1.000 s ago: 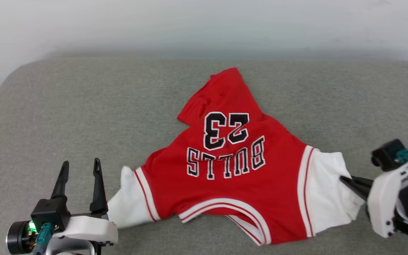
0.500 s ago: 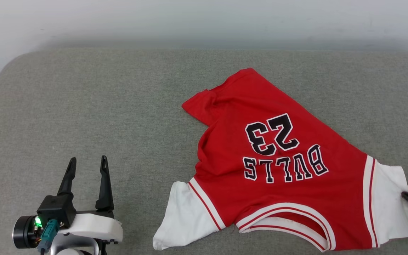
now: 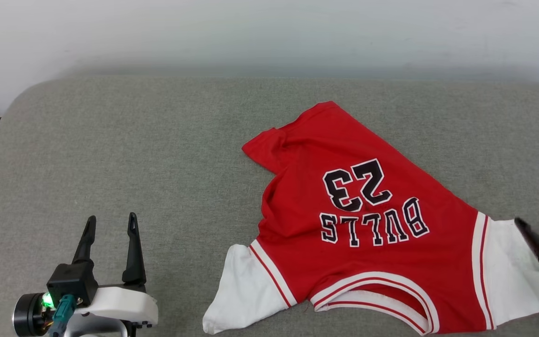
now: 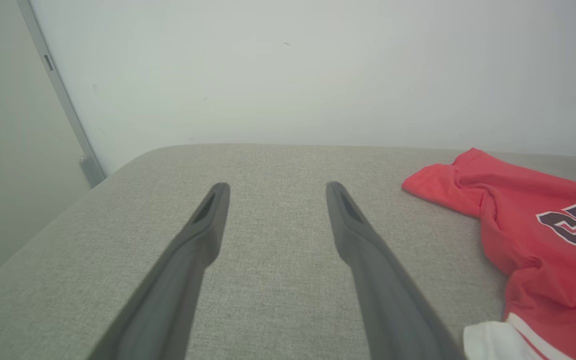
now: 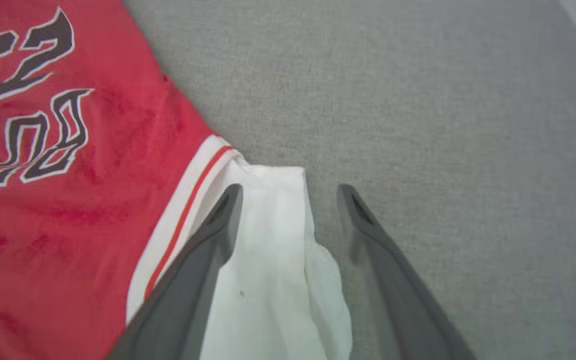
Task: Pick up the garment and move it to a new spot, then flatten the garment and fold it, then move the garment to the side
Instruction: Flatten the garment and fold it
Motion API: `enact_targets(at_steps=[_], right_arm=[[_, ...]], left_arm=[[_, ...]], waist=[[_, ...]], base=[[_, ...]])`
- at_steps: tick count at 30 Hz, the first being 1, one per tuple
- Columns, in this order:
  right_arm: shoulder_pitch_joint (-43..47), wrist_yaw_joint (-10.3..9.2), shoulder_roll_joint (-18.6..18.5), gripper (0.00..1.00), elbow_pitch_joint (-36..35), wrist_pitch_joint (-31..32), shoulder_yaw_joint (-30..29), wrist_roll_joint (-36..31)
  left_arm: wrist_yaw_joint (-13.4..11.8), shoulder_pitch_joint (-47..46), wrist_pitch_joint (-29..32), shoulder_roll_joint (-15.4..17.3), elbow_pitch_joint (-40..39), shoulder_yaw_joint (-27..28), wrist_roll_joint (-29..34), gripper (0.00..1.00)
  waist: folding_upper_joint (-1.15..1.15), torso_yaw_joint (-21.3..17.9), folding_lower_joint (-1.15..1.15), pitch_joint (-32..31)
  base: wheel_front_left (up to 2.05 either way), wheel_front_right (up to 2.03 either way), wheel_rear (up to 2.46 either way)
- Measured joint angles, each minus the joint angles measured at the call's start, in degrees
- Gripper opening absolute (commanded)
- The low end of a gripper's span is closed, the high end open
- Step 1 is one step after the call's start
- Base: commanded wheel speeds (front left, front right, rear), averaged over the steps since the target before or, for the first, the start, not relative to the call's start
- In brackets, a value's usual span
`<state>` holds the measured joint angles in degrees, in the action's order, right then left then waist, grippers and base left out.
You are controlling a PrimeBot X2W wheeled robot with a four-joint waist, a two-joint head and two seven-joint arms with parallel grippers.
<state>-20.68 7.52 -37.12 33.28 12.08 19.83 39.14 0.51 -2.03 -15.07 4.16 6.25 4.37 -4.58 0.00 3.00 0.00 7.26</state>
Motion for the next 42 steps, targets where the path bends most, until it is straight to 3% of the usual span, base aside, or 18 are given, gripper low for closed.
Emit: enact_targets(at_steps=[5,9,13,20,25,30,35,42], right_arm=[[-0.34,0.0,-0.56,1.0,-4.75,-8.21,-3.47,-3.42],[0.46,0.0,1.15,1.0,-9.51,-13.44,-8.09,-7.08],[3.06,-0.01,5.9,1.0,-16.01,-17.41,-13.97,-11.67],[12.23,0.0,17.58,1.0,-28.76,-19.69,-20.2,-21.72],[17.85,0.0,23.13,1.0,-35.12,-19.65,-21.19,-25.7],[21.17,0.0,25.55,1.0,-37.91,-19.6,-20.46,-27.2],[22.91,0.0,26.71,1.0,-38.02,-19.93,-20.13,-27.73],[23.65,0.0,27.16,1.0,-36.41,-20.6,-19.45,-28.15]], left_arm=[[0.03,0.46,0.0,-0.24,-0.33,0.33,0.4,1.0],[0.33,0.74,0.0,-0.42,-0.68,0.14,0.82,1.0],[0.54,1.35,0.0,-0.45,-1.19,0.1,1.13,1.0],[2.65,0.32,0.0,1.18,-2.24,-0.13,1.43,1.0],[5.08,-4.82,0.0,5.02,-2.09,-2.09,1.9,1.0],[6.53,-11.63,3.58,10.34,-0.45,-6.19,1.53,1.0],[6.89,-16.62,11.76,14.63,1.45,-13.27,-3.22,1.0],[6.9,-22.22,28.33,24.16,1.35,-27.99,-16.69,1.0]], waist=[[0.0,-1.36,0.0,-1.22],[0.0,-1.98,0.0,-2.24],[0.0,-2.25,0.0,-3.41],[0.0,-2.29,0.0,-4.68],[0.0,-2.16,0.0,-4.56],[0.0,-2.46,0.0,-4.22],[0.0,-3.18,0.0,-3.95],[0.0,-4.24,0.0,-3.24]], base=[[0.0,0.0,0.0],[0.0,0.0,0.0],[0.0,0.0,0.0],[0.0,0.0,0.0],[0.0,0.0,0.0],[0.0,0.0,0.0],[0.0,0.0,0.0],[0.0,0.0,0.0]])
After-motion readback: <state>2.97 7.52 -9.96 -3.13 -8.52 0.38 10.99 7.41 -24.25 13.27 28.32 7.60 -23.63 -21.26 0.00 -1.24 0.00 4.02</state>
